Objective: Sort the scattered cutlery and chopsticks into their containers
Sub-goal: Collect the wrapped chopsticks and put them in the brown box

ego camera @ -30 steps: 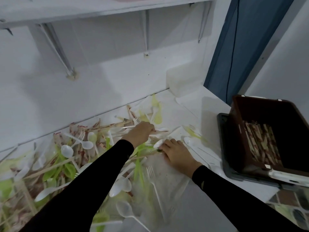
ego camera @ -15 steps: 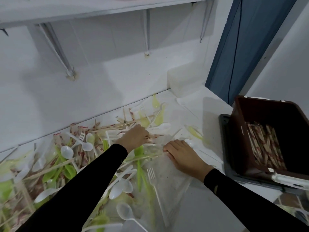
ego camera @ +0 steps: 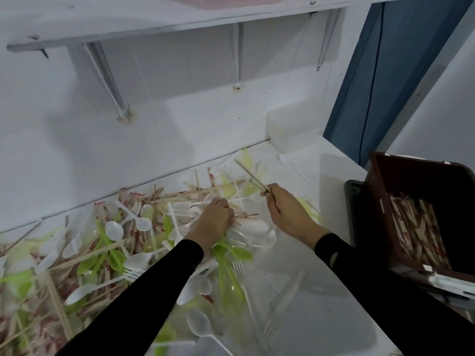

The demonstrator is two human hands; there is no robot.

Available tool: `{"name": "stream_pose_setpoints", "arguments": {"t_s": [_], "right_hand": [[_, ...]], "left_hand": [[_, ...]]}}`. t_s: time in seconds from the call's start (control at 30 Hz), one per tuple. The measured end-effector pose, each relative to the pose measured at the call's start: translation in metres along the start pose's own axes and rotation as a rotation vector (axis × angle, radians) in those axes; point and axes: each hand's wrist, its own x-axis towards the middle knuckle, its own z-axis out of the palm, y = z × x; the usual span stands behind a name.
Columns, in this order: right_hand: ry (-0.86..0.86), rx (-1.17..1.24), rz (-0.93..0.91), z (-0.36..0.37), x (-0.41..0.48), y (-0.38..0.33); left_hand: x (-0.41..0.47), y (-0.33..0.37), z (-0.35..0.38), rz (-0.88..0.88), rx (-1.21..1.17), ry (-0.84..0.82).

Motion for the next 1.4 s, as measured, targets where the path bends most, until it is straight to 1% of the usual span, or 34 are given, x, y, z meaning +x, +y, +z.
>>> {"name": "stream_pose_setpoints", "arguments": {"t_s": [0.1, 0.2, 0.27, 0.33, 0.43, 0.47, 0.6, 0.7, 0.77, 0.83, 0.87, 0.93, 0.97, 1.07, 1.1, 1.17, 1.23, 1.3, 1.33, 1.4], "right_hand": [[-0.068, 0.136, 0.103, 0.001, 0.029, -0.017], [-0.105, 0.217, 0.183, 0.004, 0.063, -0.027], [-0.148, 0.219, 0.213, 0.009, 0.085, -0.028], [-0.207, 0.15, 0.199, 0.017, 0.104, -0.028], [-0.336, 0.043, 0.206, 0.034, 0.127, -0.026], [-0.373, 0.022, 0.212, 0.042, 0.134, -0.026], [-0.459, -0.081, 0.148, 0.067, 0.144, -0.029], [-0.532, -0.073, 0.158, 0.088, 0.146, -0.025], [-0.527, -0.128, 0.194, 0.104, 0.147, -0.02], [-0.502, -0.198, 0.203, 0.115, 0.148, -0.016], [-0.501, -0.25, 0.174, 0.116, 0.148, -0.018], [-0.515, -0.305, 0.123, 0.112, 0.144, -0.025], [-0.52, -0.318, 0.115, 0.11, 0.142, -0.025], [-0.547, -0.359, 0.1, 0.105, 0.134, -0.025], [-0.557, -0.386, 0.097, 0.102, 0.131, -0.025], [-0.552, -0.453, 0.091, 0.095, 0.126, -0.027], [-0.542, -0.5, 0.088, 0.085, 0.127, -0.028], [-0.554, -0.479, 0.125, 0.075, 0.13, -0.025], [-0.562, -0.446, 0.152, 0.071, 0.132, -0.023], [-0.588, -0.345, 0.221, 0.063, 0.136, -0.019]], "left_hand": [[-0.007, -0.003, 0.004, -0.007, 0.015, 0.051], [-0.014, 0.002, -0.003, 0.076, 0.078, 0.17], [-0.018, 0.006, -0.01, 0.095, 0.061, 0.191], [-0.022, 0.007, -0.019, 0.029, -0.02, 0.226], [-0.031, -0.001, -0.039, 0.076, -0.181, 0.382], [-0.035, -0.006, -0.048, 0.054, -0.241, 0.416], [-0.052, -0.02, -0.087, -0.066, -0.561, 0.473], [-0.058, -0.026, -0.105, -0.163, -0.952, 0.619], [-0.055, -0.033, -0.11, -0.27, -1.189, 0.727], [-0.048, -0.043, -0.115, -0.361, -1.259, 0.781], [-0.043, -0.052, -0.114, -0.409, -1.246, 0.781], [-0.03, -0.067, -0.114, -0.479, -1.168, 0.719], [-0.023, -0.073, -0.112, -0.516, -1.063, 0.661], [-0.004, -0.084, -0.103, -0.634, -0.636, 0.377], [0.0, -0.085, -0.098, -0.64, -0.56, 0.321], [0.008, -0.088, -0.087, -0.646, -0.502, 0.296], [0.014, -0.093, -0.08, -0.699, -0.566, 0.347], [0.018, -0.099, -0.074, -0.731, -0.567, 0.357], [0.018, -0.104, -0.07, -0.722, -0.523, 0.315], [0.014, -0.112, -0.065, -0.671, -0.457, 0.153]]}}
